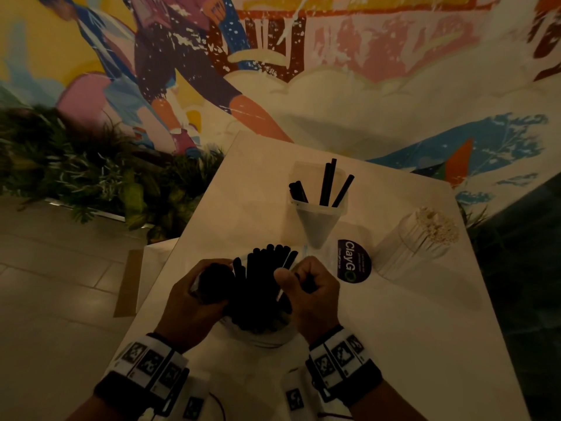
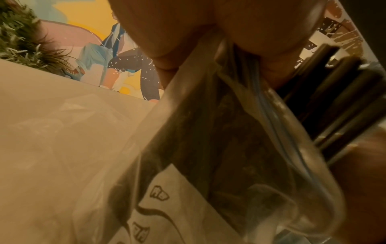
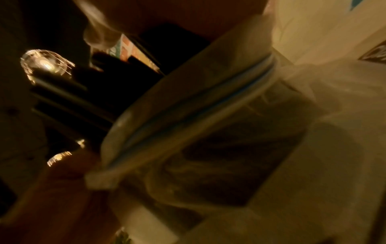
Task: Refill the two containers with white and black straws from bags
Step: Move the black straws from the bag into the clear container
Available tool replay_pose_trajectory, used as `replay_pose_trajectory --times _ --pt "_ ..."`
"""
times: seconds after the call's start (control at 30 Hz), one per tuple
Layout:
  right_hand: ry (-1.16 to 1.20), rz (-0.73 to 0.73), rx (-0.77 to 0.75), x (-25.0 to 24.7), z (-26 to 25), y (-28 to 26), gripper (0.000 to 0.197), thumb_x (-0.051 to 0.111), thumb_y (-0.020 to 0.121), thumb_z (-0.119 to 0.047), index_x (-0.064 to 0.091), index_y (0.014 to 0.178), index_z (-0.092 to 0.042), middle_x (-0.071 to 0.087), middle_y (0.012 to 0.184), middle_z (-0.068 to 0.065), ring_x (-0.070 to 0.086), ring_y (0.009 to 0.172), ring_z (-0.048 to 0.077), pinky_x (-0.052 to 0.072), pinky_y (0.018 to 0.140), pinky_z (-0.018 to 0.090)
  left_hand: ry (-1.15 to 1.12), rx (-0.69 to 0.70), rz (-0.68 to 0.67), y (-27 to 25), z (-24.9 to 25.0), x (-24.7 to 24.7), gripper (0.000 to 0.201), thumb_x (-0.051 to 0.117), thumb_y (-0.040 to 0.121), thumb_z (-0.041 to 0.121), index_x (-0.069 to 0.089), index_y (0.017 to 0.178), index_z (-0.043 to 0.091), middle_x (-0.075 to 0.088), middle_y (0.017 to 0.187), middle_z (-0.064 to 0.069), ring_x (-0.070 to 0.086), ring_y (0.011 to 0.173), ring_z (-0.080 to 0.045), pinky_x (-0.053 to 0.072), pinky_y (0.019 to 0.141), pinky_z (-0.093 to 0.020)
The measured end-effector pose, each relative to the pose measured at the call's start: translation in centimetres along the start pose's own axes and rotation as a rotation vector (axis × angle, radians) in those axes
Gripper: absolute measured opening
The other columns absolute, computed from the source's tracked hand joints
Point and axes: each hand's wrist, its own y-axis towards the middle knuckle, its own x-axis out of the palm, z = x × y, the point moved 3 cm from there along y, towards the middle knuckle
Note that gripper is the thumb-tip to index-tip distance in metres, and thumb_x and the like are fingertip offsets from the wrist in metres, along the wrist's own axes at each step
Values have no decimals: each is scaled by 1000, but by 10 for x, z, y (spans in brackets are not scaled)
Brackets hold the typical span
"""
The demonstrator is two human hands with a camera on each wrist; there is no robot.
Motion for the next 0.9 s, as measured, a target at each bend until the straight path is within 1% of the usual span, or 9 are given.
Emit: replay_pose_trajectory --times 0.1,0.23,0.3,0.43,0.53,0.67,0.73,0.83,0.9 --pt "-7 24 18 -1 -1 7 64 71 54 -78 38 52 -23 35 44 -10 32 45 4 34 47 19 18 -8 -1 -1 1 0 44 70 53 33 63 95 42 67 103 11 63 98 -8 51 83 -17" --pt "1 57 55 -4 3 16 65 77 49 -72 40 53 -18 40 44 -12 35 45 1 36 48 19 9 -14 1 -1 -1 0 46 70 52 30 63 97 40 67 105 7 63 99 -11 53 87 -26" --pt "-14 47 63 -5 6 20 63 78 49 -68 41 55 -17 40 45 -12 36 46 2 37 49 21 3 -27 -1 0 -3 -1 46 70 51 29 64 96 40 67 104 6 63 99 -13 53 88 -30" --pt "-2 39 44 -8 5 20 68 66 53 -83 42 52 -19 41 42 -12 35 45 0 34 49 14 16 -31 -6 0 -5 -2 46 70 54 28 63 99 33 66 106 1 62 102 -18 52 91 -40" --pt "27 31 27 -10 0 17 66 66 58 -78 39 51 -19 39 41 -11 35 43 0 32 48 12 7 -32 -7 0 -6 -1 45 69 54 27 63 99 31 66 106 1 62 102 -17 53 91 -38" --pt "60 40 63 -11 0 17 71 67 58 -77 37 48 -13 34 42 -10 31 44 0 31 46 14 38 -24 -5 1 -8 -2 47 69 55 27 62 101 19 65 105 -3 62 101 -17 53 91 -39" --pt "64 73 95 -15 -3 21 74 67 62 -74 39 48 -6 37 43 -6 34 43 6 33 46 20 46 -21 -9 1 -10 -3 48 69 56 27 62 102 18 65 105 -3 62 101 -18 53 91 -40" --pt "151 102 76 -23 -32 29 60 61 72 -61 41 49 -10 40 37 -5 37 34 10 39 45 29 30 -24 1 1 -12 -5 47 71 55 25 62 102 23 65 105 -4 62 102 -22 52 91 -41" --pt "183 89 27 -29 -61 38 64 61 70 -74 44 45 -18 40 35 -3 38 31 13 40 42 28 18 -26 11 1 -12 -5 48 71 54 26 62 101 24 65 104 -3 62 101 -20 53 90 -34"
